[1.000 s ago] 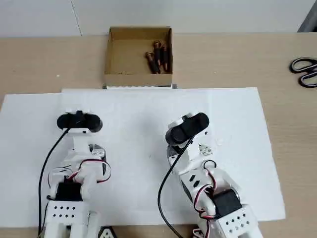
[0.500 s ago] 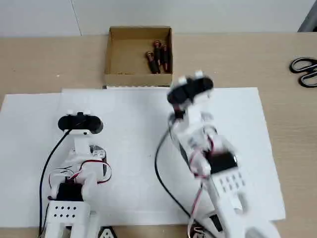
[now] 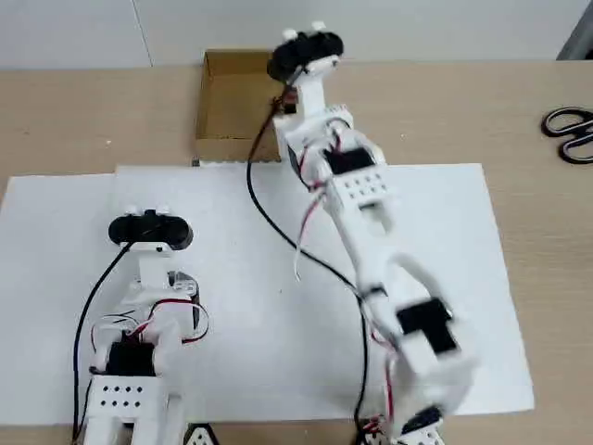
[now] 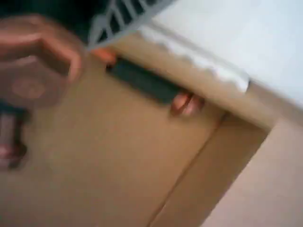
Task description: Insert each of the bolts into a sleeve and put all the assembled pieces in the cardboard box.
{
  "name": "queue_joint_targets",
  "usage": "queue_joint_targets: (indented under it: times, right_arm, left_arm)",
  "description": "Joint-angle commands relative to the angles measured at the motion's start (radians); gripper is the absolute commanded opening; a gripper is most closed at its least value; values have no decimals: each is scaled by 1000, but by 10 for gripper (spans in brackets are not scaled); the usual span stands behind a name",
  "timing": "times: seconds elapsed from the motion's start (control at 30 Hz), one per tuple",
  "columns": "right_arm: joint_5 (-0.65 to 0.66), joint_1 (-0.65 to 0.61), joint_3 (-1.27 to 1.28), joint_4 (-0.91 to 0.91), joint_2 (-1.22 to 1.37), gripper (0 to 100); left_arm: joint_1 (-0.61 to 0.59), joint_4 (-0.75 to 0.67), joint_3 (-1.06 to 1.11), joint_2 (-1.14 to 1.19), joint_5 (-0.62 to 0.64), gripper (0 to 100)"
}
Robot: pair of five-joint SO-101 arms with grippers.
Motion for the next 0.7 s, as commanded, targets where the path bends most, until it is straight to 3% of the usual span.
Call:
queue_joint_targets:
  times: [0.0, 0.37, 0.67]
  right_arm:
    - [8, 8, -321, -31, 194, 2]
    - [8, -7, -964, -24, 717, 3]
    - [110, -25, -1254, 136, 889, 5]
  left_arm:
    - [-5, -23, -4, -11, 0, 6]
    - [-5, -23, -4, -11, 0, 6]
    - [-5, -23, -4, -11, 0, 6]
